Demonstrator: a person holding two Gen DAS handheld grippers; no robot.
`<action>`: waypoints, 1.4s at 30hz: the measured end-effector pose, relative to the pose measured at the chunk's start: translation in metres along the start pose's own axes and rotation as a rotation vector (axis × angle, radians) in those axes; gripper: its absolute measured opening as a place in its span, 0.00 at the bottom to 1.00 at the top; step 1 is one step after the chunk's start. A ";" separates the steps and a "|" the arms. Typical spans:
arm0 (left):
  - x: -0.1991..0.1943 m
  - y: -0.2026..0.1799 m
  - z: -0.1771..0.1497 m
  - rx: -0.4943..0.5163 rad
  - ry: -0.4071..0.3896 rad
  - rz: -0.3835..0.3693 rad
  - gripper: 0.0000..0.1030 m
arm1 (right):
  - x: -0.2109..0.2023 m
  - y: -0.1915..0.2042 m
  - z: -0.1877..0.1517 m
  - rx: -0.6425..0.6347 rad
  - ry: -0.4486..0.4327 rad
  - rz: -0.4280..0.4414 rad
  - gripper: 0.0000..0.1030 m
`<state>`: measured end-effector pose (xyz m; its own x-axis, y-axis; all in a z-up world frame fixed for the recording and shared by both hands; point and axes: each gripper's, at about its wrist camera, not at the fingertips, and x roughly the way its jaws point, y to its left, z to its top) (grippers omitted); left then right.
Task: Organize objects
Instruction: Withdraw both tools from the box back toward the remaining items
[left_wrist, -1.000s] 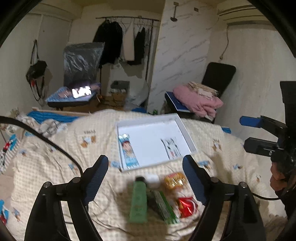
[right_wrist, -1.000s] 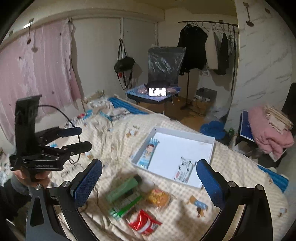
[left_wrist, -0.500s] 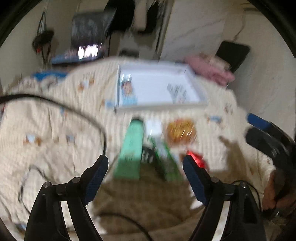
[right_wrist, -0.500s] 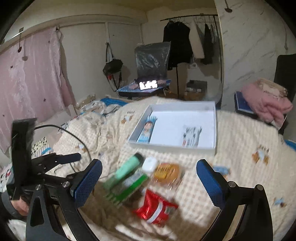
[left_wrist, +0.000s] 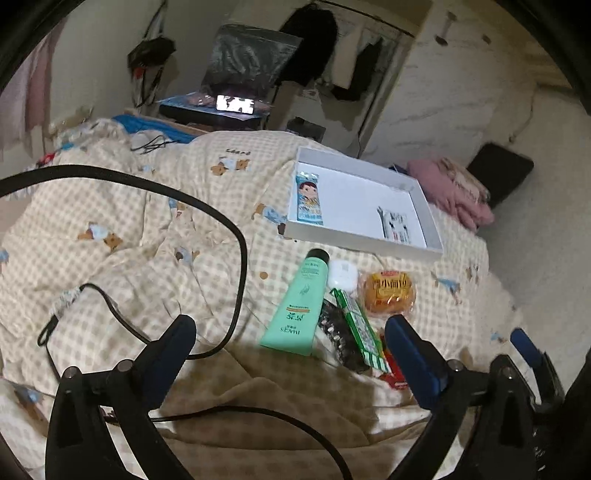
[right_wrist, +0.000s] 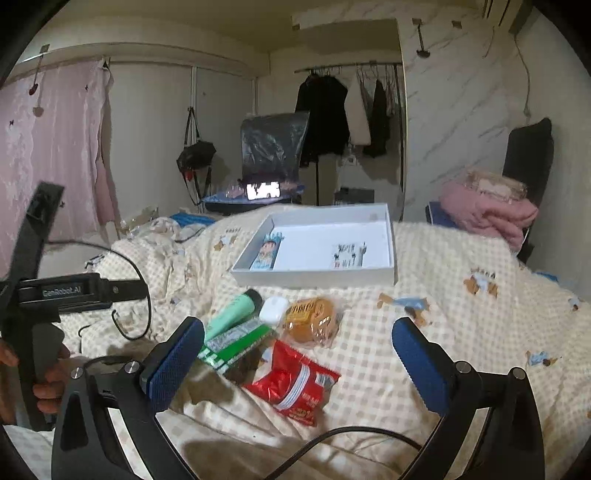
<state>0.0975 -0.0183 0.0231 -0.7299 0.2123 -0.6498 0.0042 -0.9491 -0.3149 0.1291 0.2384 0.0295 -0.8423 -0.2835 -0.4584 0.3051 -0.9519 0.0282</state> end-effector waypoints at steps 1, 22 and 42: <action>0.000 -0.003 -0.001 0.014 -0.002 -0.004 0.99 | 0.004 -0.003 -0.001 0.017 0.024 0.013 0.99; 0.012 -0.007 0.000 0.032 0.029 -0.095 0.72 | 0.024 -0.005 -0.012 0.044 0.140 0.026 0.99; 0.006 -0.015 0.026 0.058 0.061 -0.261 0.60 | 0.030 -0.010 -0.012 0.083 0.167 0.079 0.99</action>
<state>0.0755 -0.0086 0.0414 -0.6587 0.4635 -0.5927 -0.2191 -0.8718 -0.4382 0.1064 0.2411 0.0048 -0.7296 -0.3409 -0.5928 0.3234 -0.9358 0.1402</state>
